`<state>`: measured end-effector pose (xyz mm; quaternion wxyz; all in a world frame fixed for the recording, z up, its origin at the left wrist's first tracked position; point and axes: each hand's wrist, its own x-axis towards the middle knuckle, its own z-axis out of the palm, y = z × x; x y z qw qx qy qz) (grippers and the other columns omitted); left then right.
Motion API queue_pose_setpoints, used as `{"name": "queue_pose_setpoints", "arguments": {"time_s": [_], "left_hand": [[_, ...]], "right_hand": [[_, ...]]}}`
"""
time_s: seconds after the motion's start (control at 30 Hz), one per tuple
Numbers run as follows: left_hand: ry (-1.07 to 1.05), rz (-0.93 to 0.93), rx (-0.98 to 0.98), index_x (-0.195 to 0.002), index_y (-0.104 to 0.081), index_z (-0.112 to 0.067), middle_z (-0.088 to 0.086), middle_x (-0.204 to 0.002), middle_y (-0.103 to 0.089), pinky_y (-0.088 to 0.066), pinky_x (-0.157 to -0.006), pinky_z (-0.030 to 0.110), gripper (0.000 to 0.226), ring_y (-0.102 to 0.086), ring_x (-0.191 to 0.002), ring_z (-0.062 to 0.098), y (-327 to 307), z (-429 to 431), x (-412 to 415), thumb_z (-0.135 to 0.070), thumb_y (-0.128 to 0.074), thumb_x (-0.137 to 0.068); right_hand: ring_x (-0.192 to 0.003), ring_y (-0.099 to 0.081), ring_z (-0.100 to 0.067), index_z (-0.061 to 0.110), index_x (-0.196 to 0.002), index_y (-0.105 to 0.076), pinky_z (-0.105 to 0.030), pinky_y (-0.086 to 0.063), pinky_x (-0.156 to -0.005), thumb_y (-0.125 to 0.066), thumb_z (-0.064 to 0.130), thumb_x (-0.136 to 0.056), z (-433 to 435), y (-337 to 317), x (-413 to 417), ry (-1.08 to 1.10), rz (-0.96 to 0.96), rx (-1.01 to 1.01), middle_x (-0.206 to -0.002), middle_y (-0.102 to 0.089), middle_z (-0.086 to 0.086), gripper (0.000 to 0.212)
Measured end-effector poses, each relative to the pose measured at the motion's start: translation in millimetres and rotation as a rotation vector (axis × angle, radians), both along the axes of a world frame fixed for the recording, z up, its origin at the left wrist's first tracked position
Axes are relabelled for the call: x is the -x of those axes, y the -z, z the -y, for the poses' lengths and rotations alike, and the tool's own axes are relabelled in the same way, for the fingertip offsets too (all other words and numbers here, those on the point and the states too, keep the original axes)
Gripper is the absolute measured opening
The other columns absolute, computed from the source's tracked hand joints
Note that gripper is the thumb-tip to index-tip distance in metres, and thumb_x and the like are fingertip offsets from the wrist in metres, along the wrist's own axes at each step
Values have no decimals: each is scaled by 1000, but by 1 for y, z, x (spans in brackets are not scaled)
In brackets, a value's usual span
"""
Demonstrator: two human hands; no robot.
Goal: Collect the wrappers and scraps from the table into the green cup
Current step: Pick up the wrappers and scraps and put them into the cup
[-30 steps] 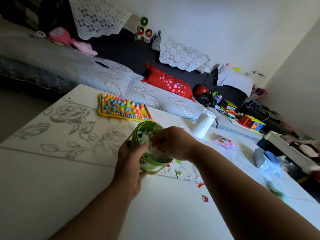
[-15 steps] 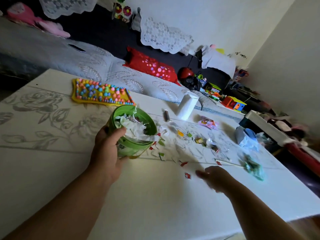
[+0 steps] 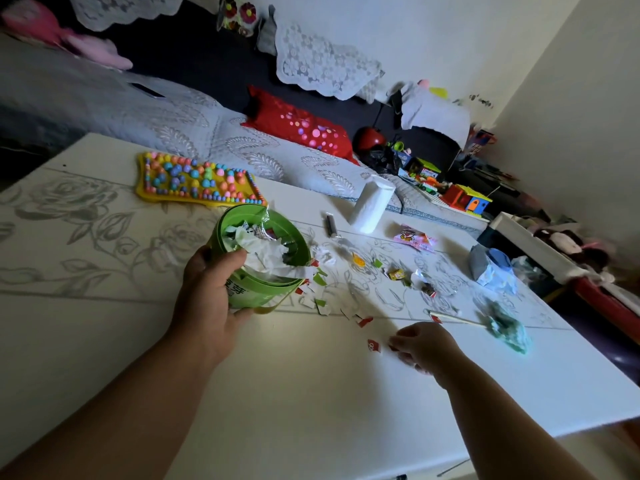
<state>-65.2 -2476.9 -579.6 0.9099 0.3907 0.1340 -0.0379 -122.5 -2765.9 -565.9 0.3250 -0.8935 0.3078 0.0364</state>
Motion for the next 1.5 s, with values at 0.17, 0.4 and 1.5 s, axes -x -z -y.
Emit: {"name": "queue_pose_setpoints", "arguments": {"time_s": [0.17, 0.4, 1.5], "left_hand": [[-3, 3, 31, -131, -59, -32, -5, -121, -69, -54, -89, 51, 44, -63, -114, 24, 1, -2, -1, -18, -63, -90], [-7, 0, 33, -127, -61, -34, -7, -120, -68, -50, -95, 54, 40, -61, -116, 26, 1, -2, 0, -20, -64, -90], [9, 21, -7, -121, -66, -32, -4, -115, -73, -55, -91, 49, 31, -67, -109, 24, -1, 8, -1, -21, -59, -92]], "right_hand": [[-61, -58, -9, 21, -86, -71, -17, -41, -51, -78, 28, -73, -25, 12, 1, -149, 30, 107, -72, -68, 2, 17], [-59, -51, -13, 17, -66, -60, -22, -35, -52, -75, 37, -76, -27, 11, -4, -174, -80, 241, -60, -55, 3, 27], [-61, -57, -17, 13, -85, -72, -26, -50, -67, -79, 28, -72, -23, 7, -72, -273, -116, 225, -59, -57, 3, 21]]}}
